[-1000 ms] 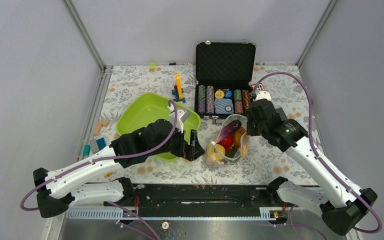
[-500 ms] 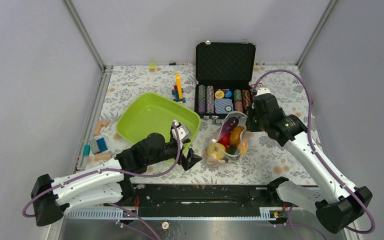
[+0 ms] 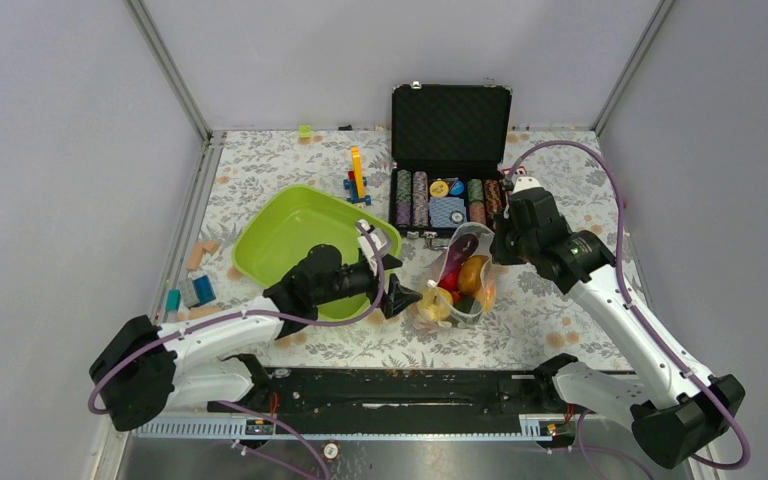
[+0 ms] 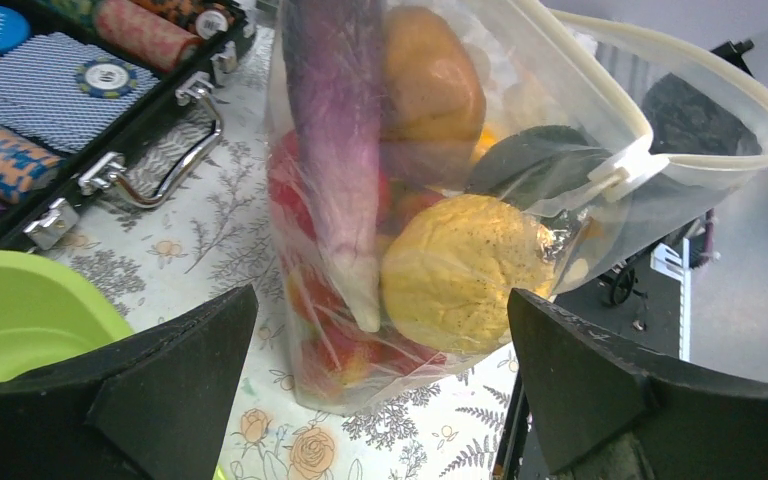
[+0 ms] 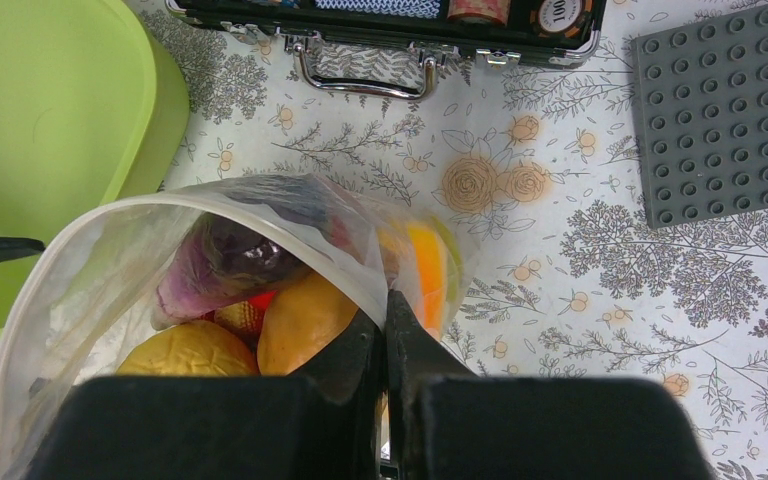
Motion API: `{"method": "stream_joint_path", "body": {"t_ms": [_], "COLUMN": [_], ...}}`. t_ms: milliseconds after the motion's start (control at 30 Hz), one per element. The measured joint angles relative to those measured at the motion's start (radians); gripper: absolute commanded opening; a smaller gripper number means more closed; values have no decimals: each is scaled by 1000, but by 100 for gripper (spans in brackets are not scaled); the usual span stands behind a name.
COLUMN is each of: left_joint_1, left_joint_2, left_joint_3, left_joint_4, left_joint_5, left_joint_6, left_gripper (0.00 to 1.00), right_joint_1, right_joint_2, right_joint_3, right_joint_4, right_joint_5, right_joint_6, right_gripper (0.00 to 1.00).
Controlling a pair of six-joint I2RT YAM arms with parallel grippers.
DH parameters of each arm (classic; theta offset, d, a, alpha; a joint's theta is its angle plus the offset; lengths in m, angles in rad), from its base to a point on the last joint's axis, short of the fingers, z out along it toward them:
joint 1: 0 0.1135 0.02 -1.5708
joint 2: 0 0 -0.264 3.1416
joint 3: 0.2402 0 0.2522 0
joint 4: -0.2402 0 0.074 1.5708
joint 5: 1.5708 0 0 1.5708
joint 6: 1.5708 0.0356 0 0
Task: Place the food in the zip-top bag and seal the zipper
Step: Zip the zipper food storage bag at the center of the board.
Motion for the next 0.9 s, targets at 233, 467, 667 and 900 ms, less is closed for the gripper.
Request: {"method": "stream_joint_path", "body": {"t_ms": [233, 467, 667, 900], "left_joint_1": [0, -4, -114, -158], "left_joint_2": [69, 146, 143, 134], "left_joint_3": [10, 33, 36, 36], "left_joint_4": [86, 177, 180, 194], "left_joint_5": [119, 196, 100, -46], "left_joint_6": [-21, -65, -50, -34], "left_gripper": [97, 97, 94, 92], "right_joint_1": [-10, -16, -23, -25], "right_joint_2": [-6, -17, -21, -56], "right_joint_3": [-15, -28, -35, -60], "right_joint_4": [1, 0, 1, 0], "right_joint_5": [0, -1, -18, -40], "right_joint_6": [14, 34, 78, 126], "right_gripper": [0, 0, 0, 0]}}
